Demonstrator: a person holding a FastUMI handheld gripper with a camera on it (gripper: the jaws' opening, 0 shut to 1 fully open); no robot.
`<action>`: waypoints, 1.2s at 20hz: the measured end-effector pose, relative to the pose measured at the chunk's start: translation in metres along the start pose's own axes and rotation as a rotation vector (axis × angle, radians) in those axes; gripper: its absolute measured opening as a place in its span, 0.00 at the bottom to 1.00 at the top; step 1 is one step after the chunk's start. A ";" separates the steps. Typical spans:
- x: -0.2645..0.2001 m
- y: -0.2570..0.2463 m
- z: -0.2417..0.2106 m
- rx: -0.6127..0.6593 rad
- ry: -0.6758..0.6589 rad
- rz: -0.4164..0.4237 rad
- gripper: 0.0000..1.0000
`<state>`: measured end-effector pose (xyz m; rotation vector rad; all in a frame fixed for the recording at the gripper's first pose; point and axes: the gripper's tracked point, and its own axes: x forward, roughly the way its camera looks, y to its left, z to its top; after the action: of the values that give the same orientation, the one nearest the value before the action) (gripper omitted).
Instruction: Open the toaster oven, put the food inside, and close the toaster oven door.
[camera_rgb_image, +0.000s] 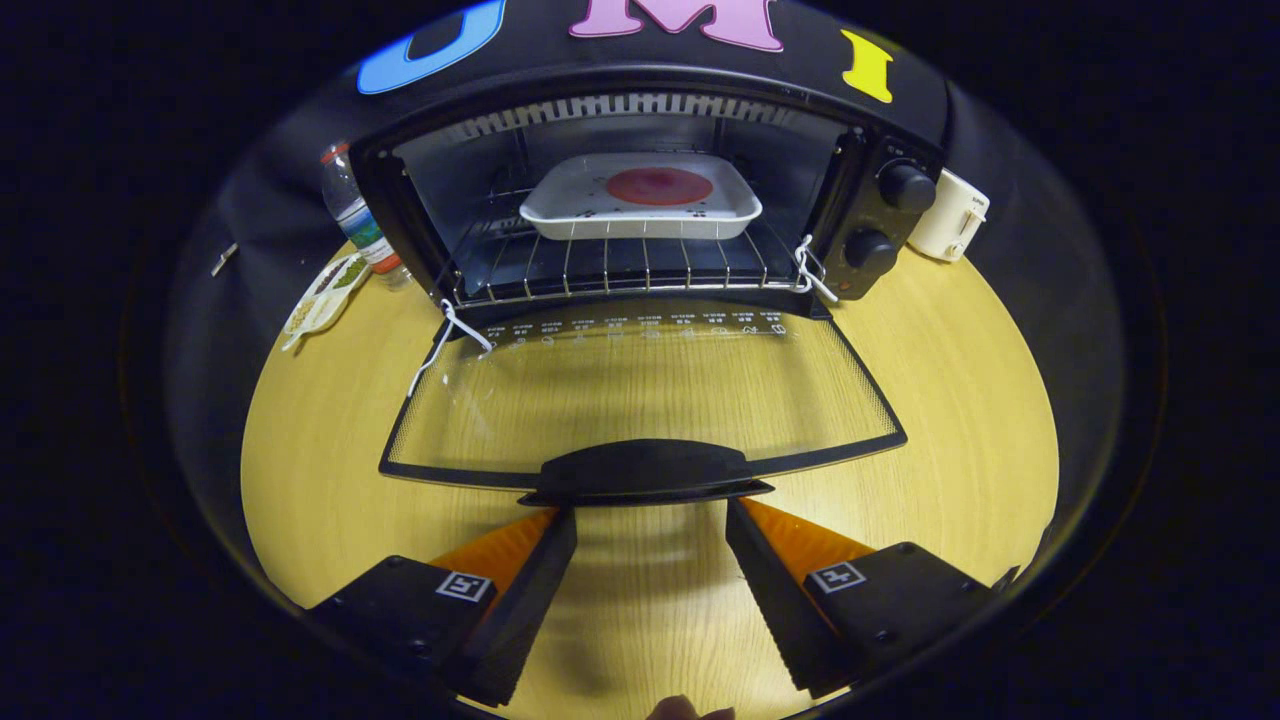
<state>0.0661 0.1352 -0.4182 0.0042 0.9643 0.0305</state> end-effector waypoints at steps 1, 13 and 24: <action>-0.007 0.000 0.005 -0.006 -0.018 0.003 0.99; -0.076 0.003 0.126 -0.047 -0.345 0.042 1.00; -0.206 -0.039 0.165 -0.078 -0.649 0.016 0.98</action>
<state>0.0853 0.0918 -0.1556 -0.0475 0.3139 0.0757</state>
